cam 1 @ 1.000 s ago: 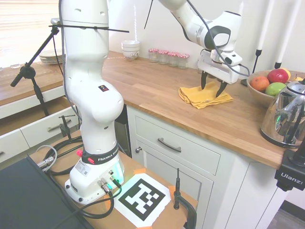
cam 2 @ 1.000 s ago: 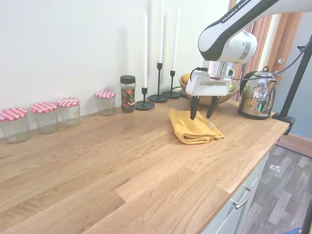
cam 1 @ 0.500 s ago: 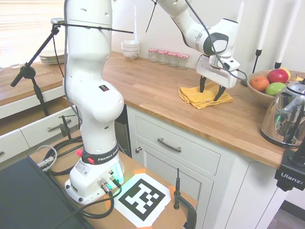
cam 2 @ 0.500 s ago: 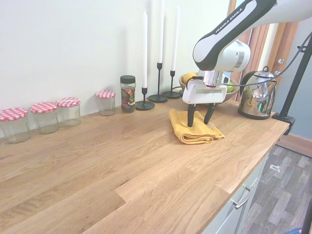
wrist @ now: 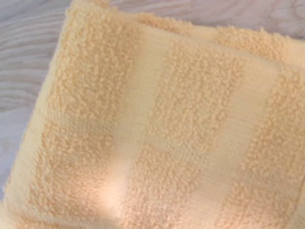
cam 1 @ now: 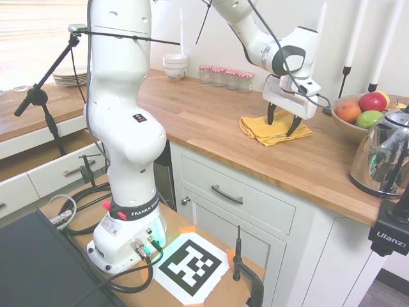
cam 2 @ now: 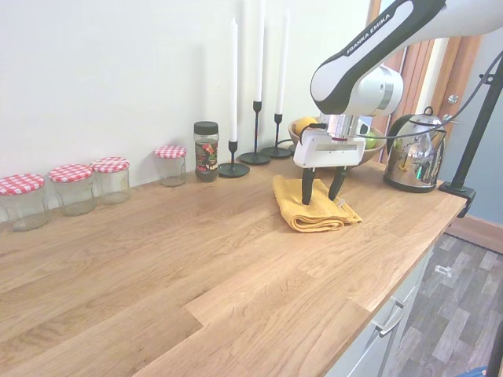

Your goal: Wipe the counter

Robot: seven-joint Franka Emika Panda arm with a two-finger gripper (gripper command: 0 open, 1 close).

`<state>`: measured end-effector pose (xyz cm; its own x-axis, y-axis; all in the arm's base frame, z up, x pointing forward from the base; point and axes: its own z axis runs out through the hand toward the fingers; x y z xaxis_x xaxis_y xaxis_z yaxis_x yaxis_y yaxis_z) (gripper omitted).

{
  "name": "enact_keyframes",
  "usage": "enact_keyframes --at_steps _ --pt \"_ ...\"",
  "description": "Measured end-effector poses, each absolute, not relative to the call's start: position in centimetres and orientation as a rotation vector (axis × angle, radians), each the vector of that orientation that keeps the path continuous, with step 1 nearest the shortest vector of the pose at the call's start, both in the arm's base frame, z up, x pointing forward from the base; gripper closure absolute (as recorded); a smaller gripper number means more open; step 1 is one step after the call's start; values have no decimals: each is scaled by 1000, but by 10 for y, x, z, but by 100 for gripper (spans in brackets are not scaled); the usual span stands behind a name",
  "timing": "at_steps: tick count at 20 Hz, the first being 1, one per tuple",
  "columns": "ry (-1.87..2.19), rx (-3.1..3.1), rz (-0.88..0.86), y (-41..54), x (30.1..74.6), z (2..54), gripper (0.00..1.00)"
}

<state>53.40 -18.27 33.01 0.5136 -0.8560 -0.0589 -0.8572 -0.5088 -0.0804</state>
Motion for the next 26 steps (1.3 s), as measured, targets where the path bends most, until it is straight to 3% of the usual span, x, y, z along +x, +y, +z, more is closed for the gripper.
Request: enact_keyframes --at_steps 26 --pt "1483 -2659 20 -175 537 329 100"
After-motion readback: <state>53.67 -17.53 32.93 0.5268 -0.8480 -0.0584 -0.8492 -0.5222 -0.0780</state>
